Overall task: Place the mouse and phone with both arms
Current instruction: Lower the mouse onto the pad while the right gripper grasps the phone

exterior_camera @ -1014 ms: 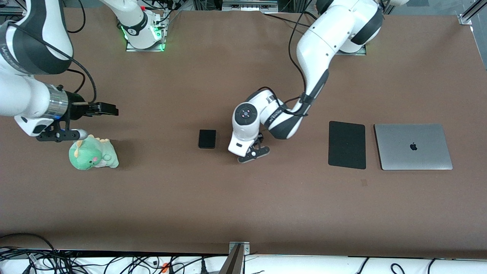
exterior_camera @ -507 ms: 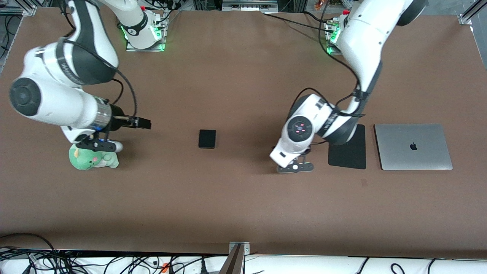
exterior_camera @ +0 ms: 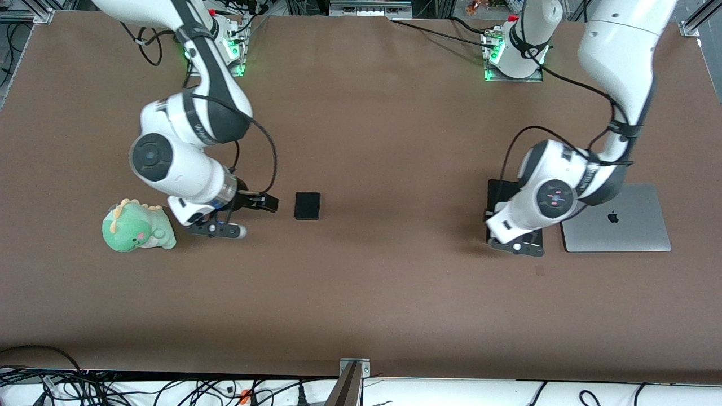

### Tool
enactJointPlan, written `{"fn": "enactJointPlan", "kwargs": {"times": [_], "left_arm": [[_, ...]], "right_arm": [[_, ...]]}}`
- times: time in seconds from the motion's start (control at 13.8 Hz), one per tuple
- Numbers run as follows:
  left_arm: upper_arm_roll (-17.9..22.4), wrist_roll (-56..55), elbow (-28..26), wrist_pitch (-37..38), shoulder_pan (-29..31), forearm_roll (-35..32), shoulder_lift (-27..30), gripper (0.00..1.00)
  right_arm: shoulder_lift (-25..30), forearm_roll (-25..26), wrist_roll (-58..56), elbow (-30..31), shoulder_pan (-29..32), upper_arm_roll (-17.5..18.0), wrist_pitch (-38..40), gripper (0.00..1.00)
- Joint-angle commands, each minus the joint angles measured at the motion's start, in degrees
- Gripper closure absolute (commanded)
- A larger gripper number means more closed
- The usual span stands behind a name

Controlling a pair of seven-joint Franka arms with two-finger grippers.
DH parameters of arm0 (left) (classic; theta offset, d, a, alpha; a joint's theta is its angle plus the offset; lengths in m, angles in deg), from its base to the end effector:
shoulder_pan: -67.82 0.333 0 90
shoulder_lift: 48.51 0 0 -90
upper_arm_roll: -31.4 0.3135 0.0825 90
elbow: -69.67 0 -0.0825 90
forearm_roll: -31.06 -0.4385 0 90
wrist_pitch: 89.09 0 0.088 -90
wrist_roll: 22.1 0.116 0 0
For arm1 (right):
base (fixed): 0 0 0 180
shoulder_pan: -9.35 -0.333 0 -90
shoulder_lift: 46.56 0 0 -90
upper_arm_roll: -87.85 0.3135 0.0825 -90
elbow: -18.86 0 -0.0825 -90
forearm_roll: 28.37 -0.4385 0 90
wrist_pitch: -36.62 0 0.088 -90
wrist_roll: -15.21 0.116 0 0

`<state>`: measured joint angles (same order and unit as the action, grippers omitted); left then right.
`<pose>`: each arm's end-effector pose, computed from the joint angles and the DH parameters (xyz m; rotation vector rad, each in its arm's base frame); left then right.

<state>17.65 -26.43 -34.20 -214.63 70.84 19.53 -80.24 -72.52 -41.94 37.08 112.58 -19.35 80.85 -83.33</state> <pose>0.6605 -0.1121 0.1805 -3.0687 0.3343 0.2306 0.6633 0.2870 0.3205 -2.9913 0.1618 0.0712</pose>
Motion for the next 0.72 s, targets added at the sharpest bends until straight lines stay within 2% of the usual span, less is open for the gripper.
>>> {"fn": "enactJointPlan", "kwargs": {"times": [0.0,0.22,0.29,0.43,0.51,0.58,0.65], "left_arm": [[-1.45,5.64,-5.72,-4.54,4.36,-0.86,2.2,0.61],[-1.45,5.65,-6.52,-6.3,4.36,-0.77,1.5,0.6],[-1.45,5.65,-6.52,-6.74,4.36,-0.77,0.98,0.54],[-1.45,5.38,-6.52,-7.01,4.36,-0.77,-0.17,0.28],[-1.45,5.21,-6.52,-7.1,4.36,-0.77,-0.52,0.1],[-1.45,5.21,-6.6,-7.01,4.45,-0.77,-0.87,0.0],[-1.45,5.21,-6.95,-6.92,4.71,-0.77,-0.7,0.0]], "right_arm": [[0.22,-1.11,0.54,5.4,-3.98,-0.64,-7.29,0.0],[-1.71,-0.93,2.47,10.15,-6.8,-0.73,-15.19,0.0],[-2.76,-1.02,2.56,11.29,-7.76,-0.73,-17.48,0.0],[-4.61,-0.93,4.66,13.23,-9.61,-0.82,-21.35,0.0],[-5.23,-0.93,5.45,14.28,-10.14,-0.82,-23.46,0.0],[-5.84,-0.93,6.25,15.07,-10.75,-0.82,-25.05,0.0],[-6.54,-0.93,7.82,15.26,-11.28,-0.82,-26.11,0.0]]}}
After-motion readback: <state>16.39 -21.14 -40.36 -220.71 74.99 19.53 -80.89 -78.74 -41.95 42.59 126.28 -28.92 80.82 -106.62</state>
